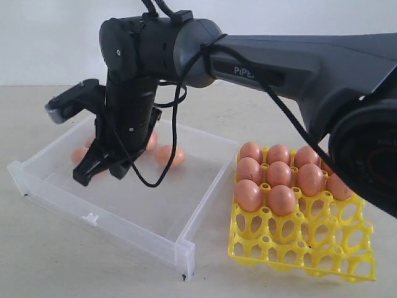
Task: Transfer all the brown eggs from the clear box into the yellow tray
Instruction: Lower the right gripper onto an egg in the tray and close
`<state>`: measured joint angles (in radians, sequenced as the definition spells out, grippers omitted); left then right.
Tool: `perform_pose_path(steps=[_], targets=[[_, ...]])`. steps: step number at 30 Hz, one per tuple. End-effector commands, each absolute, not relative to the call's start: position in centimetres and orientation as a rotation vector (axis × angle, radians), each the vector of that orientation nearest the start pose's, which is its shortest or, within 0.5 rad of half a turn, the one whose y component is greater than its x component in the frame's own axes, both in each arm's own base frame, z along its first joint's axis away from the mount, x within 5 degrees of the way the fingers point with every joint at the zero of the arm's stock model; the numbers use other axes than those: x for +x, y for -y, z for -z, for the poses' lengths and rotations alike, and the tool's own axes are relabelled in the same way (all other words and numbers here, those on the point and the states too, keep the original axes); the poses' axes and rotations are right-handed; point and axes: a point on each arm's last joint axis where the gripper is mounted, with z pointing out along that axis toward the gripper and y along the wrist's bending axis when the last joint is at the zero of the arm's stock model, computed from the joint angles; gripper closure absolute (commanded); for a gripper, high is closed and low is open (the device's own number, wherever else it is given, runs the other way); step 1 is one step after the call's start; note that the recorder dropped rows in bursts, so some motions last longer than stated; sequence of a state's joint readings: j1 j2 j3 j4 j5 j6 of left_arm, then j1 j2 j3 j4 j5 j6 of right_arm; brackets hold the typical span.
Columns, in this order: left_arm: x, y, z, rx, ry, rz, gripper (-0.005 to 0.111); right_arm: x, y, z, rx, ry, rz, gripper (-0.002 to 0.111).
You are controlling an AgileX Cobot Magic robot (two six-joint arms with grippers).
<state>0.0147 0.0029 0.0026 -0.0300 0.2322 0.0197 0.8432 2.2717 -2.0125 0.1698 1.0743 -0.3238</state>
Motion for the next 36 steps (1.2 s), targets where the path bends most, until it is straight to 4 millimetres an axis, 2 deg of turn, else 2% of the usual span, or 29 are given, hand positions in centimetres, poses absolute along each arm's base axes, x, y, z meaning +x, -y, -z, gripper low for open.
perform_pose_path(steps=[1, 3, 5, 7, 9, 11, 17, 21, 24, 36], targets=[[5.6, 0.0, -19.2, -0.015, -1.716, 0.01, 0.111, 34.0, -37.7, -22.4, -1.304, -2.252, -0.259, 0.108], [5.6, 0.0, -19.2, -0.015, -1.716, 0.01, 0.111, 34.2, -37.7, -22.3, -1.384, -2.192, -0.231, 0.101], [5.6, 0.0, -19.2, -0.015, -1.716, 0.01, 0.111, 33.9, -37.4, -22.1, -1.514, -2.156, -0.179, 0.087], [5.6, 0.0, -19.2, -0.015, -1.716, 0.01, 0.111, 33.8, -36.9, -21.7, -1.65, -2.124, -0.094, 0.067], [5.6, 0.0, -19.2, -0.015, -1.716, 0.01, 0.111, 33.9, -36.5, -21.5, -1.705, -2.109, -0.022, 0.052], [5.6, 0.0, -19.2, -0.015, -1.716, 0.01, 0.111, 34.2, -36.2, -21.3, -1.725, -2.104, 0.034, 0.045], [5.6, 0.0, -19.2, -0.015, -1.716, 0.01, 0.111, 35.6, -35.4, -20.8, -1.688, -2.104, 0.064, 0.045], [5.6, 0.0, -19.2, -0.015, -1.716, 0.01, 0.111, 37.0, -34.8, -19.9, -1.596, -2.135, 0.038, 0.045], [5.6, 0.0, -19.2, -0.015, -1.716, 0.01, 0.111, 37.3, -34.5, -19.5, -1.571, -2.171, -0.004, 0.045], [5.6, 0.0, -19.2, -0.015, -1.716, 0.01, 0.111, 38.8, -33.3, -17.3, -1.612, -2.194, 0.007, 0.045]])
